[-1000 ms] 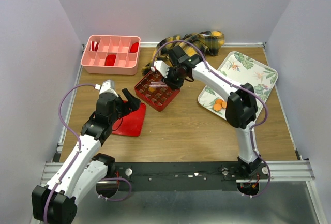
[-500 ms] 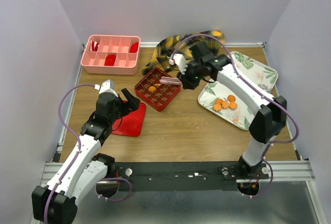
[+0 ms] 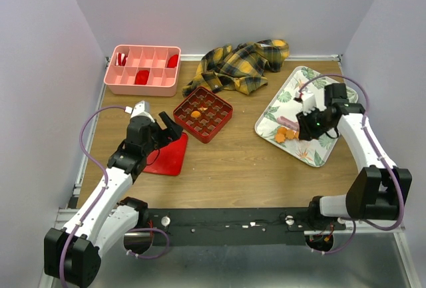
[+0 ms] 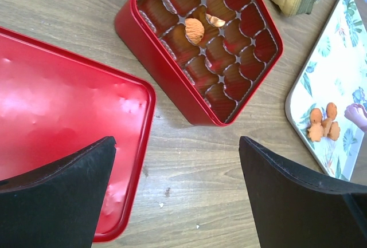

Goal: Pack the cookies

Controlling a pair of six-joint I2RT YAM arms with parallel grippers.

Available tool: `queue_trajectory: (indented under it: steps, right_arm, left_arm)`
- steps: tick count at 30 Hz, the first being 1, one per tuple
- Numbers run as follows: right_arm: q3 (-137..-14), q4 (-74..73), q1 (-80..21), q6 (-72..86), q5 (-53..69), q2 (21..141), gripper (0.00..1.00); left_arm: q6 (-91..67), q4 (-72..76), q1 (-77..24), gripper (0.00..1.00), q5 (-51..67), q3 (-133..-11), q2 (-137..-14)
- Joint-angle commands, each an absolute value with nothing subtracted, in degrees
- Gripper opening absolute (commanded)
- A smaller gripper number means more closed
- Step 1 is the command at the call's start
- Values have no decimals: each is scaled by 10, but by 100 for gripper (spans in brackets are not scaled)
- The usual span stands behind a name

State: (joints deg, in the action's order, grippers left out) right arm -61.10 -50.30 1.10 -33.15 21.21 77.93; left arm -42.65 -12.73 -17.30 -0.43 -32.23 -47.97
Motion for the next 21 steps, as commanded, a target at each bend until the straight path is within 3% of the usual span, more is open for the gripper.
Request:
queue_trajectory:
  steps: [1, 9, 21]
  right_arm:
    - [-590, -523, 88, -370, 210, 748, 36]
    - [-557, -562, 197, -460, 193, 724, 37]
    - [-532, -575, 239, -515, 172, 719, 44]
  left_arm:
    - [-430, -104, -170, 99, 20, -317, -483]
    - [-432, -106, -170, 99, 20, -302, -466]
    - [-437, -102, -170, 99, 24, -281, -453]
